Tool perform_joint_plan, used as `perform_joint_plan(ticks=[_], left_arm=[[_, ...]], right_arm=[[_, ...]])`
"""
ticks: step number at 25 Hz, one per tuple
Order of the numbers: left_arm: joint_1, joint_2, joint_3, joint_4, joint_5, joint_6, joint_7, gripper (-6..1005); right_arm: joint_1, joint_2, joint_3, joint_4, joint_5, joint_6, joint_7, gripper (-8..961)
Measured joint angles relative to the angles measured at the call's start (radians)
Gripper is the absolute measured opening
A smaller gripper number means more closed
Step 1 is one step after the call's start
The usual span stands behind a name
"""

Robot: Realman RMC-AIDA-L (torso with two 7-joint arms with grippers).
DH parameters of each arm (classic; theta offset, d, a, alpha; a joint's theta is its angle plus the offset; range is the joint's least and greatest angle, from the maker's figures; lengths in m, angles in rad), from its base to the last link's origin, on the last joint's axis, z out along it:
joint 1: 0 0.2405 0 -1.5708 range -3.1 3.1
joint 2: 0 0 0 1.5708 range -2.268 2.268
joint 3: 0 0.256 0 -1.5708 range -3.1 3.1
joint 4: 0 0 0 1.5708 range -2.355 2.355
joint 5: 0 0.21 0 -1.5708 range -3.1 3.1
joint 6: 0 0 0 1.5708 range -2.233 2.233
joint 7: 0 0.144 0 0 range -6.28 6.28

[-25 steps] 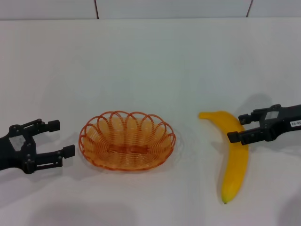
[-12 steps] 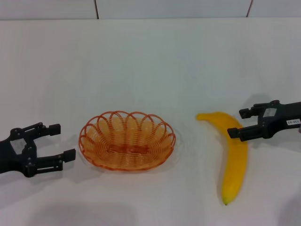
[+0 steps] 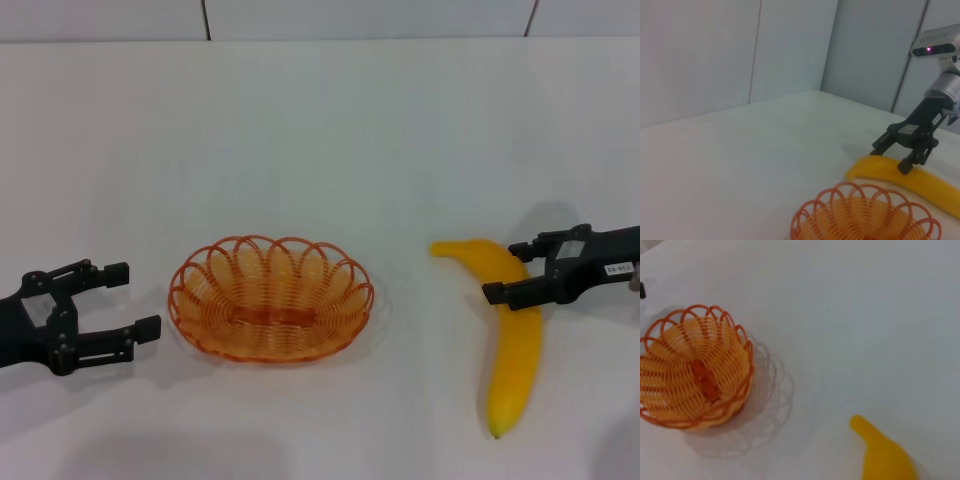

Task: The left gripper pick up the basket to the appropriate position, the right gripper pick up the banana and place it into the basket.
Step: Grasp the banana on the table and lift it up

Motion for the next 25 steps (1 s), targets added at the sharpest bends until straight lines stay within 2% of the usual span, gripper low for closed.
perform_joint_plan(ticks=[14,23,25], left_arm=[[0.003,0.004,0.000,0.000,0.001,0.000,-0.001,892],[0.005,0.004,0.000,0.000,0.001,0.000,-0.002,892],[0.005,0.004,0.000,0.000,0.001,0.000,-0.002,892]], right_arm=[[0.003,-0.001,-0.070,-0.013,-0.001,0.005,0.085,778],[0.007,-0.002,-0.078,-0.016,-0.001,-0.013,0.107,761],[0.009,-0.003,-0.078,-0.021,0.000,-0.025,0.111,669]])
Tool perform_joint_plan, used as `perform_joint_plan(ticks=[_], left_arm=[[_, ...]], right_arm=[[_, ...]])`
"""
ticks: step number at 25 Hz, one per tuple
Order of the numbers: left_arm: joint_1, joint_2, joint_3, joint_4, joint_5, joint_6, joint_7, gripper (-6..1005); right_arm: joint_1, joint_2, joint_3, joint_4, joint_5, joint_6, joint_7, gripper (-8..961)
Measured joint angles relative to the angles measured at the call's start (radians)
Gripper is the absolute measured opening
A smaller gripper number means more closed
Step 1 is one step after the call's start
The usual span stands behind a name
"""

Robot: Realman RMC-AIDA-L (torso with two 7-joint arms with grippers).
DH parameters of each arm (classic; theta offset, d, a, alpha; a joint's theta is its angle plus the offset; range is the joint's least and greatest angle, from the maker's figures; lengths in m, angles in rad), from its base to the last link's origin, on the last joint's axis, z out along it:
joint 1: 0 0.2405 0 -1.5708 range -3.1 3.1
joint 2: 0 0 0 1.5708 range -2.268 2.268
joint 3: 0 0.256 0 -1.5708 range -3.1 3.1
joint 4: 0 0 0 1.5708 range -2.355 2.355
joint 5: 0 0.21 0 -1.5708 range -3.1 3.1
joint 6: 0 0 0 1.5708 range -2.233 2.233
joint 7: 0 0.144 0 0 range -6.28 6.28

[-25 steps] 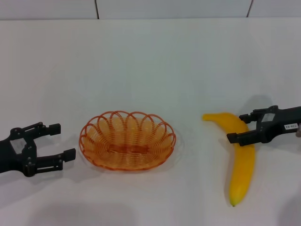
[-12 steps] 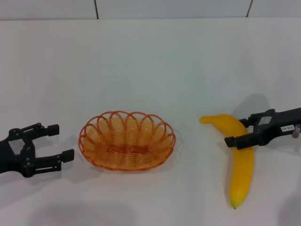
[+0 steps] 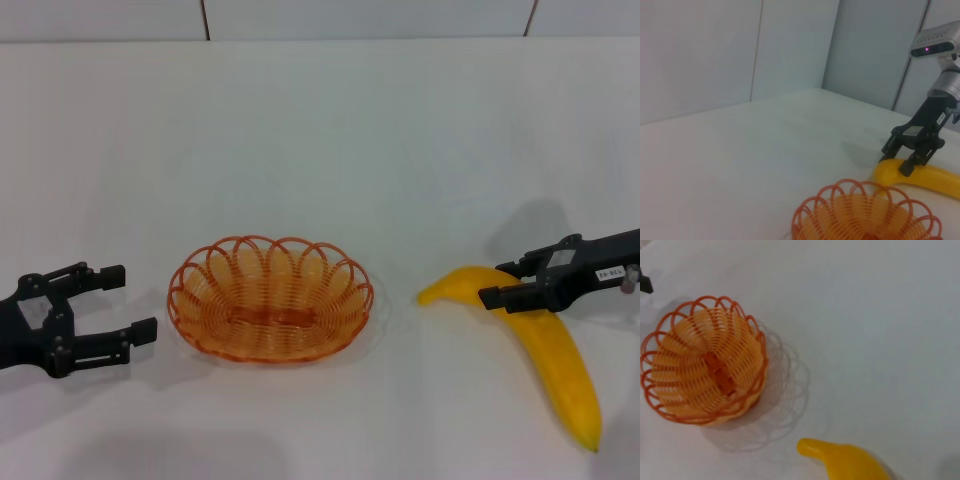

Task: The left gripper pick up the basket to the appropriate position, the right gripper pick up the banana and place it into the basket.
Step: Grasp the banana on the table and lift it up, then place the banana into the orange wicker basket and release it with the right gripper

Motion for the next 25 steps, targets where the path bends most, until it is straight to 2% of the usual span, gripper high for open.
perform_joint_plan(ticks=[3,15,21,25], left_arm=[[0.001,0.000,0.000,0.000,0.000,0.000,0.000,892],[0.000,0.000,0.000,0.000,0.000,0.000,0.000,892],[0.000,0.000,0.000,0.000,0.000,0.000,0.000,892],[0.000,0.000,0.000,0.000,0.000,-0.002,0.000,892]], right_arm=[[-0.001,0.003,0.000,-0.027,0.003,-0.028,0.000,532],[0.021,0.001,0.008,-0.081,0.041,-0.121,0.002,520],[0.070,0.003,-0.005,-0.187,0.156,-0.268,0.024,523],[0.120,0.005,-0.078,-0.208,0.272,-0.340,0.030,526]])
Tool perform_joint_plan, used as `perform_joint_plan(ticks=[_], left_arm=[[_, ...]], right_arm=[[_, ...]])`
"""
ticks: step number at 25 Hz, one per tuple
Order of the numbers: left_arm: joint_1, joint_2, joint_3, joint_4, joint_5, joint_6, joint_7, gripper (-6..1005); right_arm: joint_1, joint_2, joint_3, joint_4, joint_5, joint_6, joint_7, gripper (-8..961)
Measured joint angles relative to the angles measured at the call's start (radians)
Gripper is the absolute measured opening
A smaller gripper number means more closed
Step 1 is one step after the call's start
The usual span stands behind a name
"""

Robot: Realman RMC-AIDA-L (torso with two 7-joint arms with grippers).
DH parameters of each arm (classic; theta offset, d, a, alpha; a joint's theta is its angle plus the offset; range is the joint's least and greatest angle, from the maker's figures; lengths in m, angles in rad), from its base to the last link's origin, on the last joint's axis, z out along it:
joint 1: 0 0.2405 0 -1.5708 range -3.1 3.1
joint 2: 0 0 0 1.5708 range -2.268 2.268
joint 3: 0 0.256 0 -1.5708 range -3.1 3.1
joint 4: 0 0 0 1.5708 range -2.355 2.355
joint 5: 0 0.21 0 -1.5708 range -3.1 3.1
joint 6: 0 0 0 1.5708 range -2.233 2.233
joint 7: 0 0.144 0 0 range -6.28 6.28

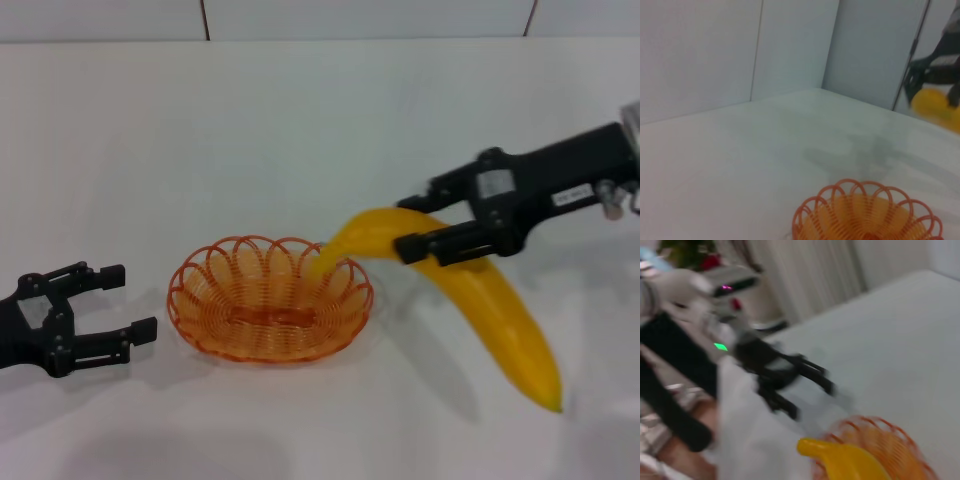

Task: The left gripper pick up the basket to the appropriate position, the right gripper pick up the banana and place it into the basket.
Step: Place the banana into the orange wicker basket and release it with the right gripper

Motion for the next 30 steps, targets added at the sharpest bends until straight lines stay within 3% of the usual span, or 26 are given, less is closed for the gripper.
perform_joint_plan(ticks=[7,13,18,30], left_arm=[[-0.003,-0.001,0.000,0.000,0.000,-0.005,0.003,892],[-0.004,-0.002,0.000,0.000,0.000,-0.006,0.001,892],[0.000,-0.001,0.000,0.000,0.000,-0.006,0.000,892],[-0.002,0.000,0.000,0.000,0.000,-0.006,0.000,892]], right_arm=[[0.055,0.001,-0.205,0.007,0.153,0.026,0.009,530],[0.094,0.002,-0.407,0.082,0.273,0.253,0.009,534],[0.145,0.003,-0.496,0.168,0.331,0.360,0.010,537],[0.181,0.008,-0.704,0.228,0.423,0.589,0.006,544]])
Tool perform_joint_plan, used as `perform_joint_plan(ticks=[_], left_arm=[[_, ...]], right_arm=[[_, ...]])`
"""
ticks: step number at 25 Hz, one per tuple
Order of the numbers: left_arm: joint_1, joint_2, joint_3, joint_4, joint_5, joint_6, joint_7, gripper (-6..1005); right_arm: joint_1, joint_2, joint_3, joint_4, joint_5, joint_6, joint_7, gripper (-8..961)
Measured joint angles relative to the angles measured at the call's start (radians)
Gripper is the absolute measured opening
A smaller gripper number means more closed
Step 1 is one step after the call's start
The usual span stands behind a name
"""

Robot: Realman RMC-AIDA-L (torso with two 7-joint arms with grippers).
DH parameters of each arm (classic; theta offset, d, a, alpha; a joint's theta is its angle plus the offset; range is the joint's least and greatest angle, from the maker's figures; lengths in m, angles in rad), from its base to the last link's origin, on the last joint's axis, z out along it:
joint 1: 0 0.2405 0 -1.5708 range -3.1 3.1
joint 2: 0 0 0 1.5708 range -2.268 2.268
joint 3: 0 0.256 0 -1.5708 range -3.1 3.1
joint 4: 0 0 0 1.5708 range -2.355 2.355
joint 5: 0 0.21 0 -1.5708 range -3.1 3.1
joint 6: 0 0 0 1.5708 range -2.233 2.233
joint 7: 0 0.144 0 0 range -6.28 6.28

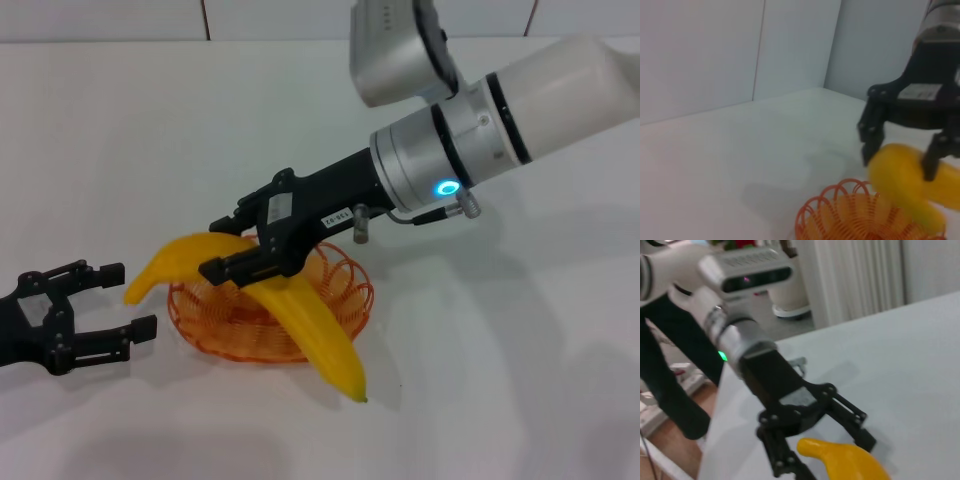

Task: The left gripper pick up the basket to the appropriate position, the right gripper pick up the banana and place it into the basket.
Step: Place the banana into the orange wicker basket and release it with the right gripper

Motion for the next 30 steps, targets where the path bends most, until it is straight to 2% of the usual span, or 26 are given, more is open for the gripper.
perform_joint_plan(ticks=[10,30], left_arm=[[-0.006,-0.003,0.000,0.000,0.013,-0.004,0.000,892],[-0.017,-0.005,0.000,-0.002,0.026,-0.009,-0.003,892]], right_arm=[[0.020,-0.006,-0.016,0.047,-0.006,0.018,-0.083,550],[0.035,-0.008,-0.022,0.082,-0.023,0.045,-0.085,562]])
